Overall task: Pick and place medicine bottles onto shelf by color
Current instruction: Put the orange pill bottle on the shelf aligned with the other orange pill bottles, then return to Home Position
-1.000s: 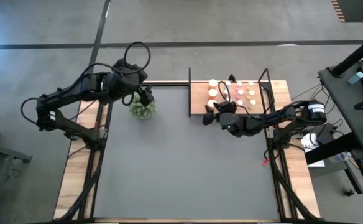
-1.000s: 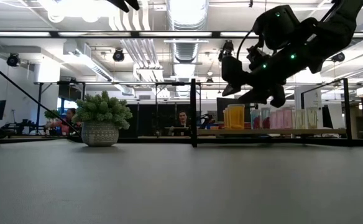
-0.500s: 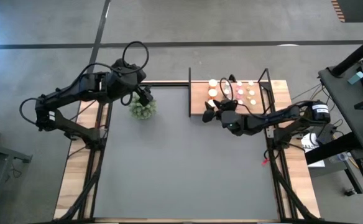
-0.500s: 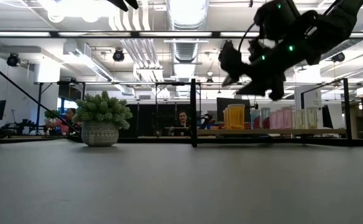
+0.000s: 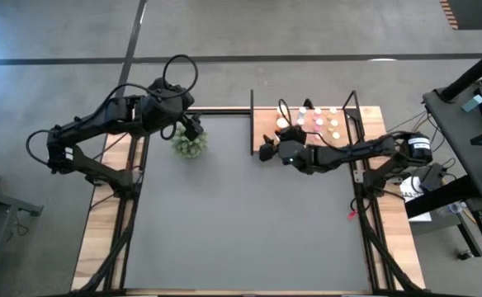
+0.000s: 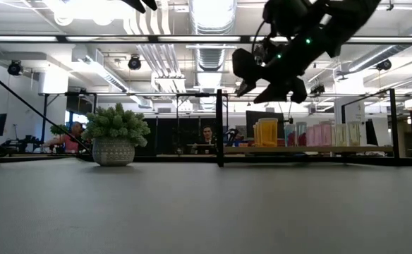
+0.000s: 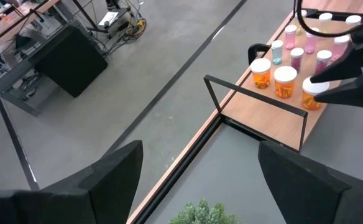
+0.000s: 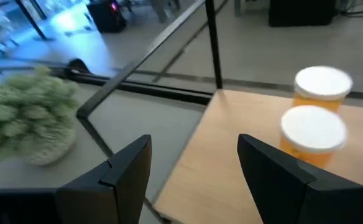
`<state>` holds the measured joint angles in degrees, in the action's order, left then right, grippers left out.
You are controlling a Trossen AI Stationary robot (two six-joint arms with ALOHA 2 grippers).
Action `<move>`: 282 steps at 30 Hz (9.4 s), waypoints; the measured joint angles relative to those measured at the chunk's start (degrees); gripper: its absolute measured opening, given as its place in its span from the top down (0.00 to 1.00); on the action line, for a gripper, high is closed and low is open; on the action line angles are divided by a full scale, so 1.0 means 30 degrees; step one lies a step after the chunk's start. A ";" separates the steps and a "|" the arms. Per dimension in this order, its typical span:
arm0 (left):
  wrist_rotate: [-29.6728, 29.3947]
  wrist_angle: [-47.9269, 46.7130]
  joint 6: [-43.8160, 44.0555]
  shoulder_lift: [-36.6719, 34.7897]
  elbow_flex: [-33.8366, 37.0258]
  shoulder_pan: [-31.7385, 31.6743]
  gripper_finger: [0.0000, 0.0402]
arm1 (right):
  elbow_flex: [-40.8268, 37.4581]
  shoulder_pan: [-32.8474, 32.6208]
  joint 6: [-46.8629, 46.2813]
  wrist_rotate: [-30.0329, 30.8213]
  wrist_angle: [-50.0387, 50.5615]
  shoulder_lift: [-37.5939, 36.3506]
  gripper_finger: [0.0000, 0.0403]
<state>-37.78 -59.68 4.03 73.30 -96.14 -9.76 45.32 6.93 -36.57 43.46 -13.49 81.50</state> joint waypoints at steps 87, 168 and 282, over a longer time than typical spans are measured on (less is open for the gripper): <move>0.7742 0.8539 0.0949 -1.5250 1.2686 -0.0001 0.25 | -0.1798 0.2895 0.6879 -1.3600 0.3254 -0.8016 0.43; 0.9092 3.0090 0.4033 -1.9185 3.1933 -0.0007 0.25 | -1.4628 0.2895 -0.2703 -1.7978 -1.2472 -1.0144 0.43; 0.9093 3.0090 0.4029 -1.9190 3.1948 -0.0007 0.25 | -1.4610 0.2990 0.7837 -1.7959 -0.2129 -2.5866 0.43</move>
<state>-10.50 30.59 16.12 15.73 -0.30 -9.78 1.48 15.90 -13.06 -10.41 -19.88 3.90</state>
